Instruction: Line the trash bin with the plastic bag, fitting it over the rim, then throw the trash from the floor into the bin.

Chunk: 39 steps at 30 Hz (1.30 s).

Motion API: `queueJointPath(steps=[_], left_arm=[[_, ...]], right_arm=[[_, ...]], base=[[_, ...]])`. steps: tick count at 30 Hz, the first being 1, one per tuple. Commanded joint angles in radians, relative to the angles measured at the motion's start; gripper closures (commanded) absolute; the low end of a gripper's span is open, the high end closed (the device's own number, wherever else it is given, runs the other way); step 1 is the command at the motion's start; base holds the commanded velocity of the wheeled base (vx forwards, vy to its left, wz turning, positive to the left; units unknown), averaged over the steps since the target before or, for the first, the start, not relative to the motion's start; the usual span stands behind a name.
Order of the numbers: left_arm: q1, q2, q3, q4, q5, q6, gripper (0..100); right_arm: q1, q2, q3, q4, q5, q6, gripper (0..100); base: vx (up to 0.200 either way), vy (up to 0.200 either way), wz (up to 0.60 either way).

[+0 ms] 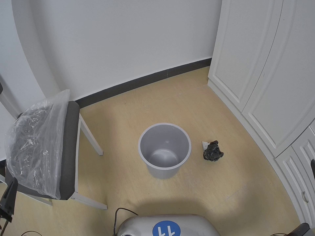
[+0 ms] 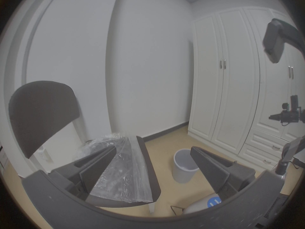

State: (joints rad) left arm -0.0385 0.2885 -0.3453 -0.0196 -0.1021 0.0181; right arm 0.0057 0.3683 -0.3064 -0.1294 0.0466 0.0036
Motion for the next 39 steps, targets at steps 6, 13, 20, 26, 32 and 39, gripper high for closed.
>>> queueJointPath(steps=[6, 13, 20, 26, 32, 39], left_arm=[[-0.086, 0.613, -0.077, -0.227, 0.107, 0.177, 0], [-0.347, 0.782, -0.13, -0.356, 0.558, 0.214, 0], [-0.452, 0.865, -0.181, -0.347, 0.648, 0.344, 0], [-0.423, 0.865, -0.169, -0.292, 0.693, 0.5, 0], [-0.425, 0.85, -0.135, -0.203, 0.737, 0.52, 0], [-0.423, 0.831, -0.054, -0.188, 0.757, 0.52, 0]], right_arm=[[0.08, 0.647, -0.1, -0.444, -0.3, 0.006, 0], [0.31, 0.736, -0.065, -0.633, -0.554, 0.075, 0], [0.378, 0.71, -0.059, -0.633, -0.568, 0.027, 0], [0.378, 0.649, -0.045, -0.619, -0.568, -0.024, 0], [0.378, 0.644, -0.043, -0.616, -0.568, -0.037, 0], [0.378, 0.652, -0.033, -0.616, -0.568, -0.05, 0]], base=[[0.0, 0.0, 0.0], [0.0, 0.0, 0.0], [0.0, 0.0, 0.0], [0.0, 0.0, 0.0], [0.0, 0.0, 0.0], [0.0, 0.0, 0.0]])
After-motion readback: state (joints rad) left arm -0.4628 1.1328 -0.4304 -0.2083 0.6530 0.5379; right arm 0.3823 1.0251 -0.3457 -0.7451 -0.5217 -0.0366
